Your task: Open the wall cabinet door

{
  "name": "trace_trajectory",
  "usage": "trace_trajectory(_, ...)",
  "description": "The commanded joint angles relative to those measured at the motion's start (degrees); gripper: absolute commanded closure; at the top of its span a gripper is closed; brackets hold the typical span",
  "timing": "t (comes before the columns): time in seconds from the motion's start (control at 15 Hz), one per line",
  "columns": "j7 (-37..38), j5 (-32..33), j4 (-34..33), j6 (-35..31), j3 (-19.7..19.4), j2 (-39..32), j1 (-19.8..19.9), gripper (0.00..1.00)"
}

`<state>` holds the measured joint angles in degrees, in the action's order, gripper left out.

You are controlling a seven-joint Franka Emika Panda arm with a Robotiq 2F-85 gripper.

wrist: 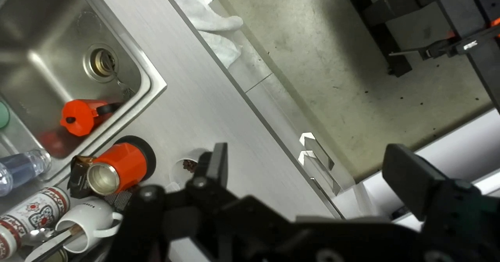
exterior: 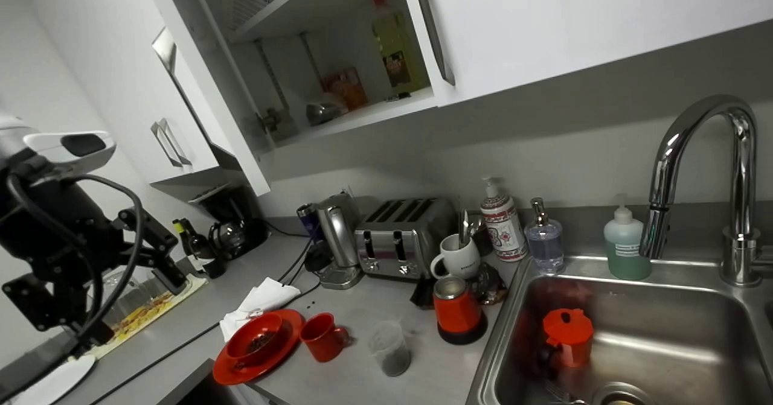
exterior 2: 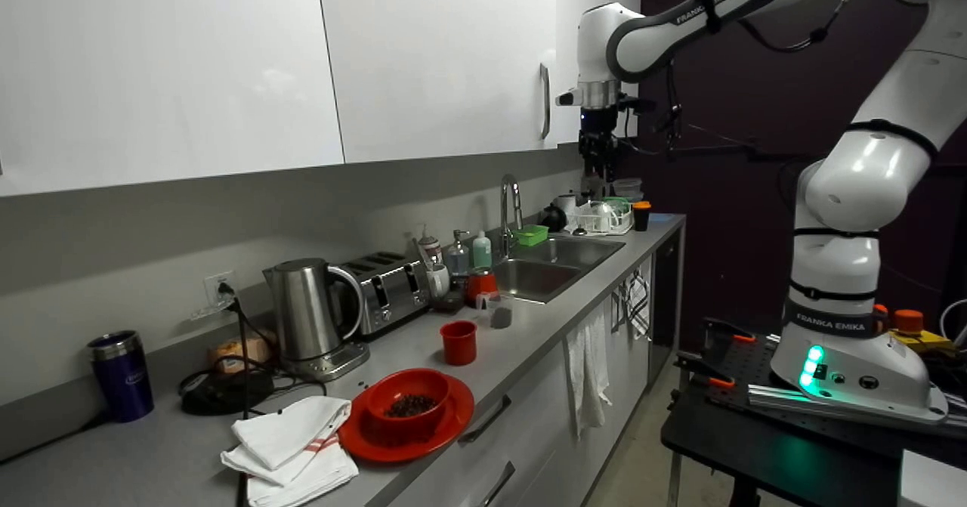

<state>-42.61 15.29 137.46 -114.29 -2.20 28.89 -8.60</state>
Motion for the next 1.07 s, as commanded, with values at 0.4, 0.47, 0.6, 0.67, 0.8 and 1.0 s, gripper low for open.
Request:
trace_trajectory(0.4,-6.95,-16.95,-0.54,-5.87,-12.48,5.59,1.22,0.0)
trace_trajectory(0.47,-7.21,-19.11,-0.79,-7.17,-13.52,5.39,1.22,0.0)
trace_trajectory(0.6,-7.81,-23.54,-1.3,-10.13,-15.4,4.71,1.08,0.0)
trace_trajectory(0.67,-8.14,-25.74,-1.43,-11.62,-16.21,4.46,0.93,0.0)
trace_trajectory(0.8,-8.5,-29.89,-1.92,-13.95,-17.6,3.9,0.7,0.0)
trace_trajectory(1.0,-8.85,-34.8,-2.95,-15.4,-19.12,3.66,0.75,0.0)
